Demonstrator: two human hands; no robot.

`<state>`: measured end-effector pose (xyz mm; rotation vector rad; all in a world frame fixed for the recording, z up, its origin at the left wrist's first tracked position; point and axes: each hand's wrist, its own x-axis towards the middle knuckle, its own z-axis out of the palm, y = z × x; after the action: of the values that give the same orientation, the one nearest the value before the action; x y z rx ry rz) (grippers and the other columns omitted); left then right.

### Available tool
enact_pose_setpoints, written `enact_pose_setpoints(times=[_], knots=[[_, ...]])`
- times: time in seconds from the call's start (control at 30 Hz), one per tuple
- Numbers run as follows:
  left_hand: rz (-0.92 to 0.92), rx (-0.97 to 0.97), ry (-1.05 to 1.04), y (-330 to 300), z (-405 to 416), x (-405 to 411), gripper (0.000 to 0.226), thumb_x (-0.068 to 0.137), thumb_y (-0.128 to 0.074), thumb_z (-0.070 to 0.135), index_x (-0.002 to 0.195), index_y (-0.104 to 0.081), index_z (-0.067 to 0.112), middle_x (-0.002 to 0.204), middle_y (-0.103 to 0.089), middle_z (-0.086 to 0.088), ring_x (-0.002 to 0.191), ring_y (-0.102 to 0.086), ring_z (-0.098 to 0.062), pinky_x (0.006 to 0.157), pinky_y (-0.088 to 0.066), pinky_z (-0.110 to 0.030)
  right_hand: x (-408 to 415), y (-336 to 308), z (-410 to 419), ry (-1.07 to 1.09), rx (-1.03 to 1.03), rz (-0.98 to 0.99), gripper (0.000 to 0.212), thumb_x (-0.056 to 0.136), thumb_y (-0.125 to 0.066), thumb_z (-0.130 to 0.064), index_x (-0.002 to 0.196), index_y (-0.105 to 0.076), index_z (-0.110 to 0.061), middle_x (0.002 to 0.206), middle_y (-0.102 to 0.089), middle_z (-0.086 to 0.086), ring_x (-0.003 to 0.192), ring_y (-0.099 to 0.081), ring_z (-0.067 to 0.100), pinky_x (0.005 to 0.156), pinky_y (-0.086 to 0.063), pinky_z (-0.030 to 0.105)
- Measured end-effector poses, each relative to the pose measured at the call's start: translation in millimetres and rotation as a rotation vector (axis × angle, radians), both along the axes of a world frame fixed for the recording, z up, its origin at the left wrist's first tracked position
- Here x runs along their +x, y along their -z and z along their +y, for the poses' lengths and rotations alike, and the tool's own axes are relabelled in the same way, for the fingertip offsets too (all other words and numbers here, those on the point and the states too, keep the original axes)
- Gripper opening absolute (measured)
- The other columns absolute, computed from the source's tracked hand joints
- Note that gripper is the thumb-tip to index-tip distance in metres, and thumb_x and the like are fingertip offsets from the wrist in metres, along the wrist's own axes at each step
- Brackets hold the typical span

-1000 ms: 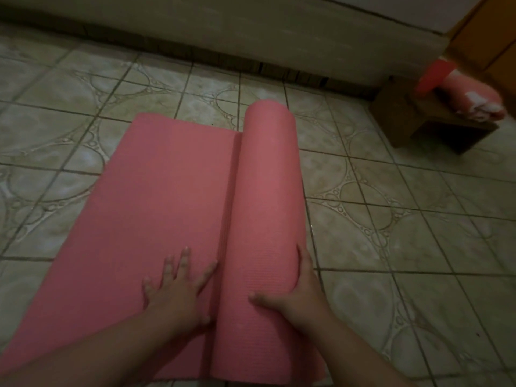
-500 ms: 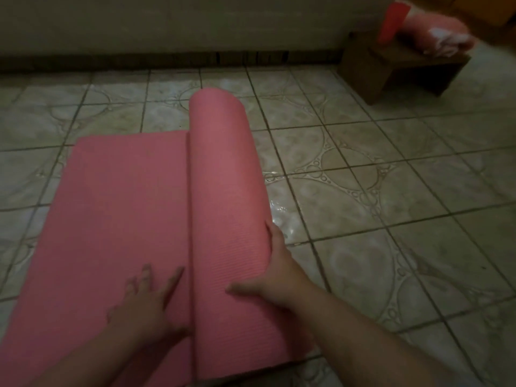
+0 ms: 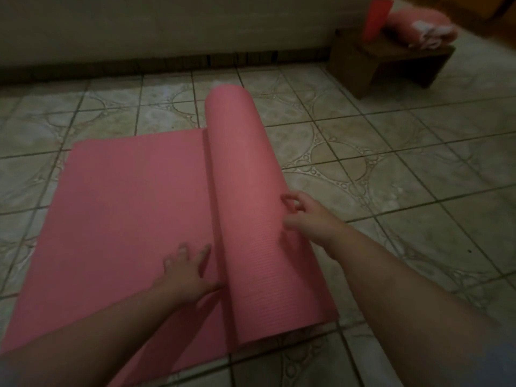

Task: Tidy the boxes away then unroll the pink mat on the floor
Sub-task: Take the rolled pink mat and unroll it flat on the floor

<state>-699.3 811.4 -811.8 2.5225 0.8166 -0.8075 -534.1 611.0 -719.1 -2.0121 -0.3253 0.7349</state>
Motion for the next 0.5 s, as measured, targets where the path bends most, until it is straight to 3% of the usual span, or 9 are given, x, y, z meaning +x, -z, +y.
enact_pose_setpoints(times=[0.03, 0.07, 0.13, 0.17, 0.23, 0.33, 0.5], knots=[[0.018, 0.024, -0.017, -1.5, -3.7, 5.9, 0.100, 0.074, -0.047, 0.077, 0.148, 0.006, 0.037, 0.156, 0.014, -0.022, 0.144, 0.006, -0.044, 0.117, -0.009, -0.052, -1.9, -3.6, 8.8, 0.045, -0.043, -0.030, 0.069, 0.070, -0.070, -0.029, 0.135, -0.047, -0.024, 0.136, -0.051, 0.006, 0.114, -0.056, 0.019, 0.095, -0.047, 0.032], [0.034, 0.046, -0.038, -2.8, -7.5, 10.6, 0.100, 0.074, -0.044, 0.078, 0.149, 0.006, 0.034, 0.156, 0.012, -0.024, 0.144, 0.004, -0.042, 0.117, -0.007, -0.051, -6.7, -4.9, 17.8, 0.076, -0.125, -0.052, 0.078, 0.070, -0.071, -0.042, 0.139, -0.042, -0.020, 0.141, -0.048, 0.008, 0.123, -0.050, 0.023, 0.102, -0.041, 0.034], [0.038, 0.055, -0.083, -2.5, -12.9, 13.4, 0.104, 0.072, -0.044, 0.080, 0.149, 0.007, 0.033, 0.156, 0.012, -0.024, 0.145, 0.004, -0.040, 0.117, -0.006, -0.053, -25.1, -0.6, 33.0, 0.062, -0.348, -0.051, 0.124, 0.052, -0.070, -0.072, 0.149, -0.017, -0.016, 0.155, -0.023, 0.015, 0.141, -0.026, 0.030, 0.112, -0.028, 0.046], [0.033, 0.047, -0.102, -1.7, -14.6, 11.5, 0.107, 0.070, -0.047, 0.080, 0.148, 0.009, 0.035, 0.156, 0.015, -0.022, 0.145, 0.005, -0.041, 0.116, -0.007, -0.055, -36.3, 2.0, 37.0, 0.027, -0.464, -0.073, 0.141, 0.043, -0.066, -0.081, 0.151, -0.003, -0.017, 0.158, -0.007, 0.016, 0.145, -0.012, 0.031, 0.113, -0.021, 0.053], [0.027, 0.034, -0.130, 0.2, -16.9, 3.8, 0.116, 0.062, -0.057, 0.079, 0.146, 0.013, 0.039, 0.156, 0.021, -0.015, 0.143, 0.007, -0.045, 0.114, -0.013, -0.058, -47.7, 13.3, 36.1, -0.009, -0.586, -0.160, 0.151, 0.036, -0.066, -0.085, 0.149, 0.013, -0.022, 0.159, 0.008, 0.014, 0.147, 0.001, 0.030, 0.109, -0.017, 0.060], [0.032, 0.070, -0.114, -0.2, -19.8, -3.0, 0.123, 0.058, -0.063, 0.078, 0.145, 0.016, 0.041, 0.156, 0.025, -0.011, 0.142, 0.006, -0.046, 0.113, -0.019, -0.059, -36.4, 19.0, 23.8, 0.003, -0.530, -0.181, 0.150, 0.038, -0.078, -0.072, 0.150, 0.010, -0.023, 0.159, -0.004, 0.011, 0.146, -0.008, 0.027, 0.113, -0.023, 0.054], [0.070, 0.105, -0.136, -8.6, -21.4, -4.9, 0.125, 0.057, -0.064, 0.077, 0.144, 0.019, 0.042, 0.157, 0.023, -0.010, 0.142, 0.006, -0.046, 0.110, -0.021, -0.063, -8.0, 14.4, -8.6, 0.136, -0.216, 0.025, 0.143, 0.033, -0.092, -0.048, 0.148, -0.010, -0.032, 0.142, -0.041, 0.005, 0.123, -0.047, 0.025, 0.104, -0.041, 0.040]])
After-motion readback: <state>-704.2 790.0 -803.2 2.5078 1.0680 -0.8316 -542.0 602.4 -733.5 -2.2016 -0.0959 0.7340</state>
